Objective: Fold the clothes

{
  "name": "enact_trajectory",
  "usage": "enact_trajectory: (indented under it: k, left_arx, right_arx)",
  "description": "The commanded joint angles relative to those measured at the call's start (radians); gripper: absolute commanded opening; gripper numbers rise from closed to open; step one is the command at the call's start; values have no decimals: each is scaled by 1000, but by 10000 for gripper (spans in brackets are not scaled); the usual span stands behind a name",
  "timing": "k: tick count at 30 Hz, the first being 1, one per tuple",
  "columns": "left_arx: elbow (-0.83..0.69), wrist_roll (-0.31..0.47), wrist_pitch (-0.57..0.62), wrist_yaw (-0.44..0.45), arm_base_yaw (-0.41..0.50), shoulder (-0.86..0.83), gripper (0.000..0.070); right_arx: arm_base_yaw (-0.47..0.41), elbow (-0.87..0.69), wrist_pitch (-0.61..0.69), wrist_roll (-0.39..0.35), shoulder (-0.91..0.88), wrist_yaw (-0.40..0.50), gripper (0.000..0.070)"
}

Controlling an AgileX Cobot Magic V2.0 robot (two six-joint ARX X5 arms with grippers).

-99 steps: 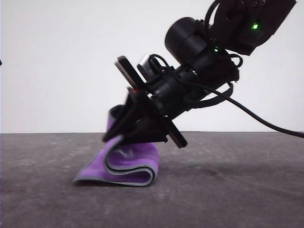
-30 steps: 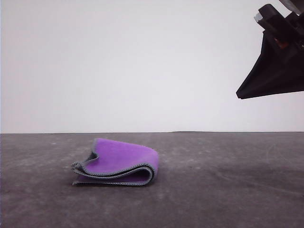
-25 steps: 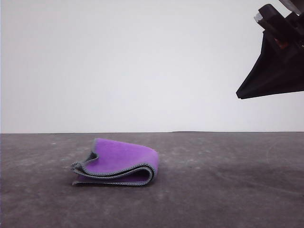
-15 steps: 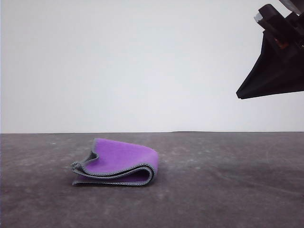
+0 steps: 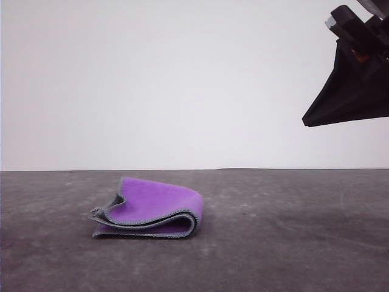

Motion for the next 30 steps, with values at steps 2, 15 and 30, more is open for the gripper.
enact_trajectory:
  k: [2, 15, 30]
  left_arx:
    - [-34, 30, 29, -5, 12, -1, 0]
    - [-34, 31, 31, -5, 10, 0, 0]
    - [-34, 31, 31, -5, 10, 0, 0]
  right_arx:
    - [5, 5, 10, -8, 6, 3, 12]
    - [5, 5, 10, -8, 6, 2, 12]
    - [-85, -41, -43, -136, -111, 107, 12]
